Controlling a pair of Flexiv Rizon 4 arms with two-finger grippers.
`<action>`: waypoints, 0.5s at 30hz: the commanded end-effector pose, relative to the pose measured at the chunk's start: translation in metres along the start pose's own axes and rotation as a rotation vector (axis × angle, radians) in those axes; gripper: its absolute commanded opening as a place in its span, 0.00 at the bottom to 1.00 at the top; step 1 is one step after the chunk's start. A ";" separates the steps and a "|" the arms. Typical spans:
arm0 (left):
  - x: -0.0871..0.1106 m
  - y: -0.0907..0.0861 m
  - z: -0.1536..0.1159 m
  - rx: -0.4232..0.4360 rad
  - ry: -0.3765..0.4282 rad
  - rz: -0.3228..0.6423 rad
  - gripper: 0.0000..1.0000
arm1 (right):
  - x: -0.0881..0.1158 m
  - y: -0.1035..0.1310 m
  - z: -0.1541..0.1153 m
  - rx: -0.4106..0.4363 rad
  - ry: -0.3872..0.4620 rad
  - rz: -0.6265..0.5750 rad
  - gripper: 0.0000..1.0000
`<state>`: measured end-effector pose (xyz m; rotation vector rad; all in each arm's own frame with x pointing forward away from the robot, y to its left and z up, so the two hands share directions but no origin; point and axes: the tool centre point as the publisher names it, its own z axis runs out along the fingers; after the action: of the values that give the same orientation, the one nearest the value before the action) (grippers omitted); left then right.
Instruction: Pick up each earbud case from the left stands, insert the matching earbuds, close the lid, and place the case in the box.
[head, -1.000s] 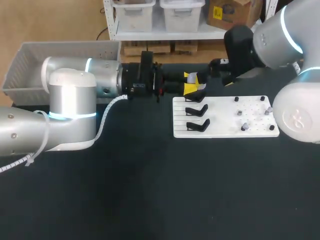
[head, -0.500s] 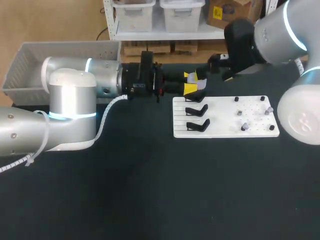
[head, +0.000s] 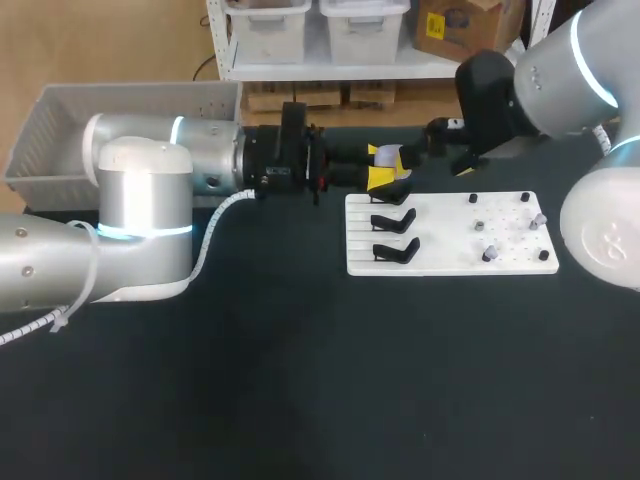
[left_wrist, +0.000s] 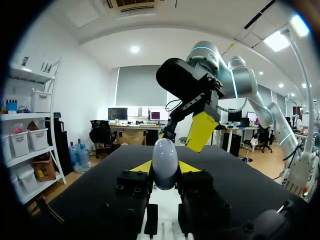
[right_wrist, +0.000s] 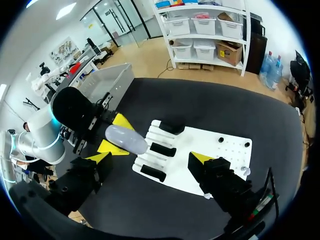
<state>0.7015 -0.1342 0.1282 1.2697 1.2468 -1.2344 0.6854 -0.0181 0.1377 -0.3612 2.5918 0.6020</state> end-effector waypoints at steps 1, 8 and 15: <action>0.001 -0.002 0.000 -0.006 -0.003 0.003 0.00 | -0.006 -0.002 0.005 -0.006 0.014 -0.001 1.00; 0.001 -0.002 0.000 -0.006 -0.003 0.003 0.00 | -0.008 -0.006 0.009 -0.002 0.022 0.002 1.00; 0.001 -0.002 0.000 -0.006 -0.003 0.003 0.00 | -0.014 -0.006 0.004 0.018 0.004 -0.005 1.00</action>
<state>0.7026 -0.1335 0.1274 1.2681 1.2490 -1.2327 0.7007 -0.0186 0.1372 -0.3706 2.6004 0.5943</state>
